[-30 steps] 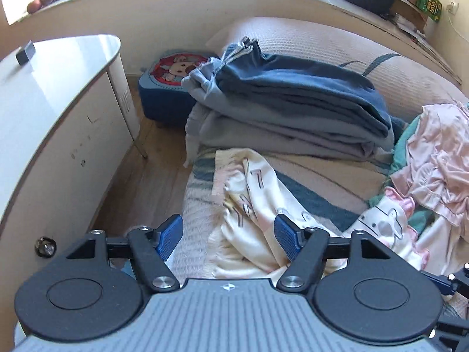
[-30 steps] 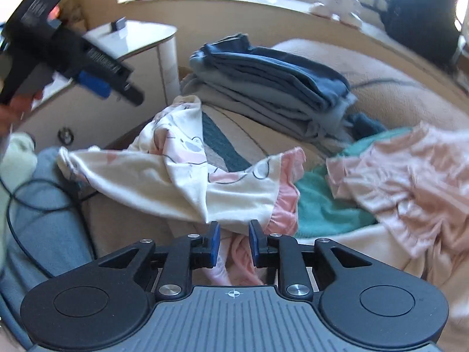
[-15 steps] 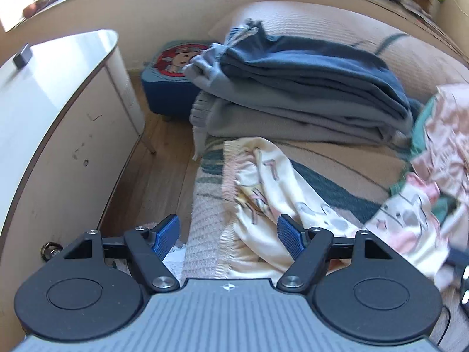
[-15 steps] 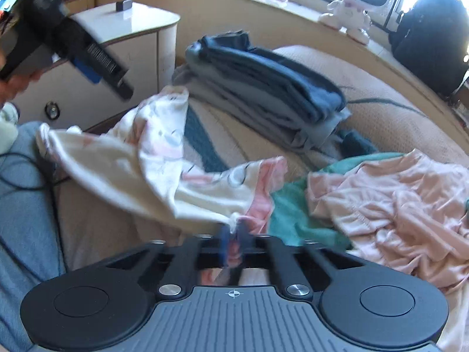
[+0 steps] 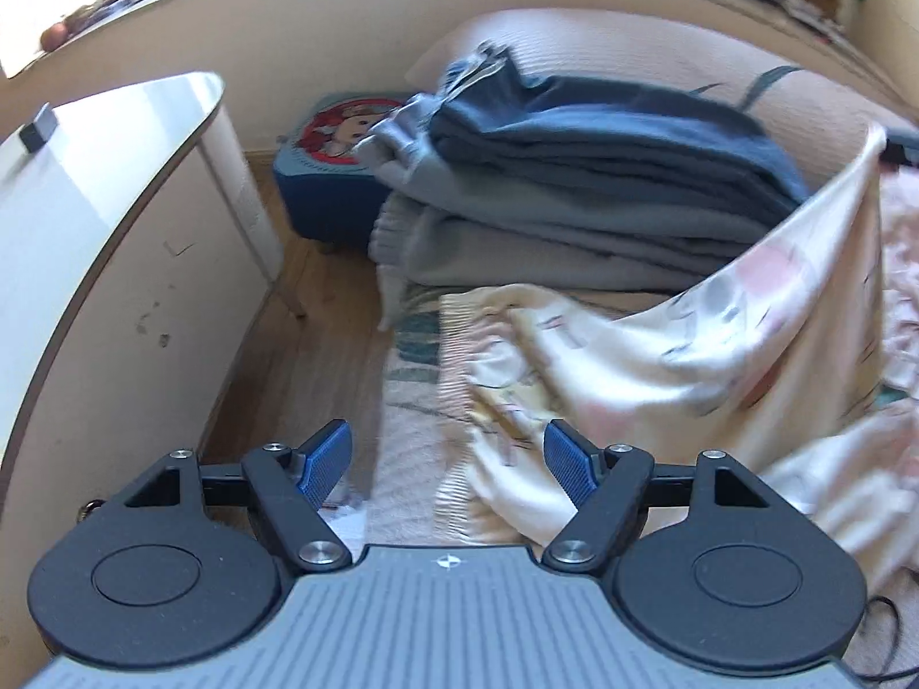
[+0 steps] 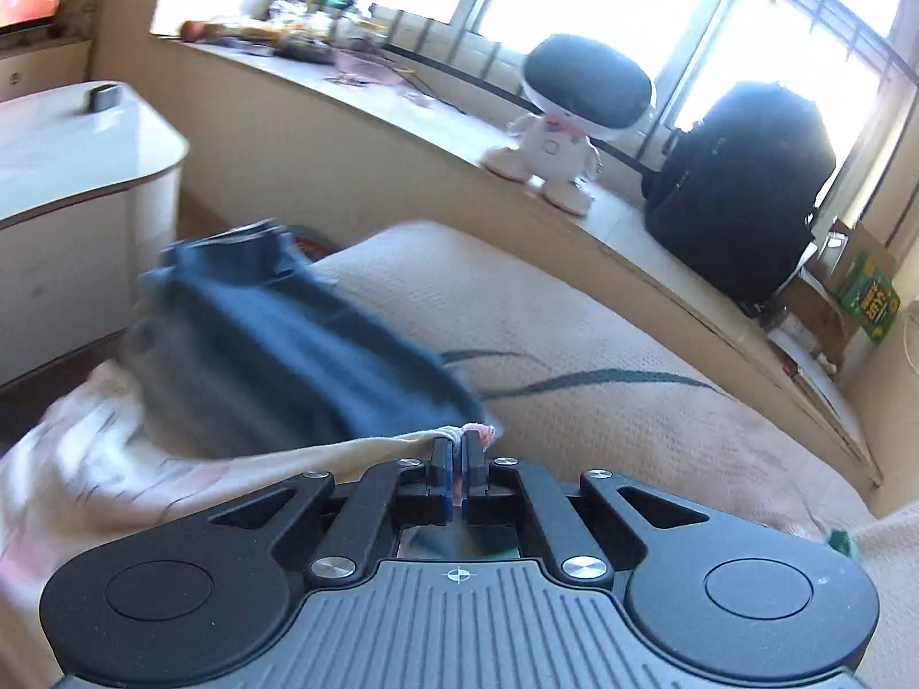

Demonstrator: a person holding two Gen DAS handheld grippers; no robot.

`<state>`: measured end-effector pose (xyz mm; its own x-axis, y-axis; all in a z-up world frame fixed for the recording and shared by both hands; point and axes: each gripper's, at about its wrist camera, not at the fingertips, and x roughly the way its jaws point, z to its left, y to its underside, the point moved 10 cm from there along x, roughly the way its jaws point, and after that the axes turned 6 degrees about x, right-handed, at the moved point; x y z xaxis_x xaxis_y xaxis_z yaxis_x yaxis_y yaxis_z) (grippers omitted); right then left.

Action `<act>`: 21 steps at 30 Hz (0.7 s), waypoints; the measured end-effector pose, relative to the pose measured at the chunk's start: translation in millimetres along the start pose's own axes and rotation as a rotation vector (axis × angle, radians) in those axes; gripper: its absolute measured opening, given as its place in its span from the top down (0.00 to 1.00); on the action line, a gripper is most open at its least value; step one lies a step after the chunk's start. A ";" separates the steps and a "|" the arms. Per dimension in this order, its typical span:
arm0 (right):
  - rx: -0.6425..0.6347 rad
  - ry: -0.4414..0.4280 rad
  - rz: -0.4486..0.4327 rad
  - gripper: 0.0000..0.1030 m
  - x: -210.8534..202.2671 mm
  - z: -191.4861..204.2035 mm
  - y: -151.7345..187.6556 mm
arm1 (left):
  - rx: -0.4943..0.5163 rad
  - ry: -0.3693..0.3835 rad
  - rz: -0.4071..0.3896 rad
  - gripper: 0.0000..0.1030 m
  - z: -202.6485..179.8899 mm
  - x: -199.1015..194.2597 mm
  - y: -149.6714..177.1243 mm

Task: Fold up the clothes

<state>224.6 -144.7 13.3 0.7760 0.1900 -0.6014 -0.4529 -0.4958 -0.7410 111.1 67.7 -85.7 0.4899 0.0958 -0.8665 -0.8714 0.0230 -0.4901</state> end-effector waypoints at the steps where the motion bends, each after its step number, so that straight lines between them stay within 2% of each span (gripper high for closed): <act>1: 0.008 0.006 0.035 0.98 17.2 -0.7 2.0 | -0.001 -0.008 0.014 0.30 1.9 5.9 1.9; 5: 0.085 -0.019 0.166 0.96 70.6 -2.9 25.1 | -0.014 -0.002 0.063 0.30 7.4 22.6 8.8; 8: 0.174 -0.007 0.148 0.86 72.1 -15.8 33.7 | -0.010 0.008 0.077 0.30 7.5 26.9 9.2; 10: 0.208 -0.003 0.118 0.80 57.8 -24.8 34.9 | -0.003 0.019 0.076 0.30 5.1 26.7 8.6; 13: 0.219 -0.020 0.085 0.80 21.2 -30.9 38.0 | 0.014 0.042 0.066 0.29 -1.8 21.5 7.9; 15: 0.212 -0.078 0.086 0.80 -3.1 -24.8 43.9 | 0.028 0.062 0.066 0.26 -7.6 18.4 11.1; 18: 0.197 -0.211 0.144 0.80 -29.5 2.0 65.2 | 0.047 0.072 0.077 0.26 -13.3 17.4 18.0; 21: 0.175 -0.263 0.215 0.80 -38.2 26.7 91.7 | 0.019 0.079 0.100 0.26 -9.7 13.9 25.8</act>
<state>141.7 -174.8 -39.6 0.5257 0.3198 -0.7883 -0.6792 -0.4001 -0.6153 95.7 59.9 -111.3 0.4006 0.0198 -0.9160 -0.9159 0.0361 -0.3998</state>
